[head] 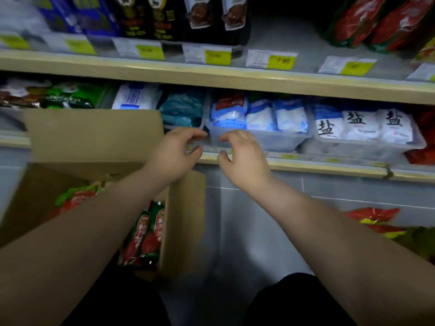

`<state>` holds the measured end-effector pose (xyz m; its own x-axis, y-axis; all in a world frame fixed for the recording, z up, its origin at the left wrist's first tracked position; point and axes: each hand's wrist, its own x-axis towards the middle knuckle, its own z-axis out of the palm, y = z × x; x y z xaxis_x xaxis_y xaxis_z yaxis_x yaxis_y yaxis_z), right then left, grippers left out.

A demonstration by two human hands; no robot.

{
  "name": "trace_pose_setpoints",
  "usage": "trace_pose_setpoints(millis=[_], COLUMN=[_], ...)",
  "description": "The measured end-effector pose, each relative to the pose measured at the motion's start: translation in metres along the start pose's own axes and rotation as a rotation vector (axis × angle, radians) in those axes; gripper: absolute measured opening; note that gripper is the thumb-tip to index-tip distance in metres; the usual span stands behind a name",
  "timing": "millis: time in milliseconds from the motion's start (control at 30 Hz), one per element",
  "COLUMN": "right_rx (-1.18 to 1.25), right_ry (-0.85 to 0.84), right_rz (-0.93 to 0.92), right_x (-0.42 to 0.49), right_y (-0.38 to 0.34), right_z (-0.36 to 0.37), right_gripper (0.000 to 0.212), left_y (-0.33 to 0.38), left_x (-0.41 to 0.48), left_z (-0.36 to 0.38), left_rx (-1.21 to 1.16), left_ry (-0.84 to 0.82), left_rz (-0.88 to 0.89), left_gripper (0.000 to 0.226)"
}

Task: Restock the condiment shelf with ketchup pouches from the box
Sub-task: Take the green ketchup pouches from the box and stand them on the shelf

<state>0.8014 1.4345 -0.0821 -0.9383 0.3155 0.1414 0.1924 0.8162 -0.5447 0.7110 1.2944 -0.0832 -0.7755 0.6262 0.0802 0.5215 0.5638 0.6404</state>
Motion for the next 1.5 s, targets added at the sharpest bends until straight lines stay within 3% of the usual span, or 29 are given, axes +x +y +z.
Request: trace_pose_setpoints(millis=[200, 367, 467, 600, 700, 967, 1067, 1167, 1500], right_rx=[0.015, 0.067, 0.053, 0.013, 0.072, 0.271, 0.247, 0.206, 0.174], right_ry=[-0.307, -0.460, -0.570, -0.770, -0.920, -0.758, -0.654, -0.654, -0.631], right_rz=[-0.032, 0.005, 0.183, 0.626, 0.734, 0.991, 1.084, 1.097, 1.044], right_x=[-0.023, -0.045, -0.059, -0.069, -0.077, -0.094, -0.098, -0.103, -0.108], right_y=[-0.064, -0.108, -0.127, -0.134, -0.126, -0.115, -0.115, -0.114, -0.115], right_z=[0.079, 0.142, 0.182, 0.227, 0.252, 0.286, 0.292, 0.297, 0.299], right_gripper=[0.036, 0.034, 0.041, 0.043, 0.038, 0.043, 0.046, 0.049, 0.083], left_y=[-0.091, -0.157, -0.192, -0.218, -0.233, -0.243, -0.241, -0.241, -0.257], left_x=[-0.061, -0.100, -0.118, -0.130, -0.129, -0.116, -0.113, -0.111, -0.127], left_z=[-0.030, -0.033, -0.022, 0.004, 0.024, 0.065, 0.075, 0.078, 0.054], left_rx=[0.051, 0.106, 0.096, -0.008, -0.056, -0.470, -0.448, -0.422, -0.693], left_ry=[-0.085, -0.199, -0.337, -0.506, -0.591, -0.507, -0.503, -0.515, -0.524], left_rz=[-0.189, -0.315, -0.391, -0.527, -0.586, -0.957, -0.992, -1.001, -0.973], left_gripper=[0.027, 0.030, 0.033, 0.034, 0.040, 0.043, 0.050, 0.053, 0.013])
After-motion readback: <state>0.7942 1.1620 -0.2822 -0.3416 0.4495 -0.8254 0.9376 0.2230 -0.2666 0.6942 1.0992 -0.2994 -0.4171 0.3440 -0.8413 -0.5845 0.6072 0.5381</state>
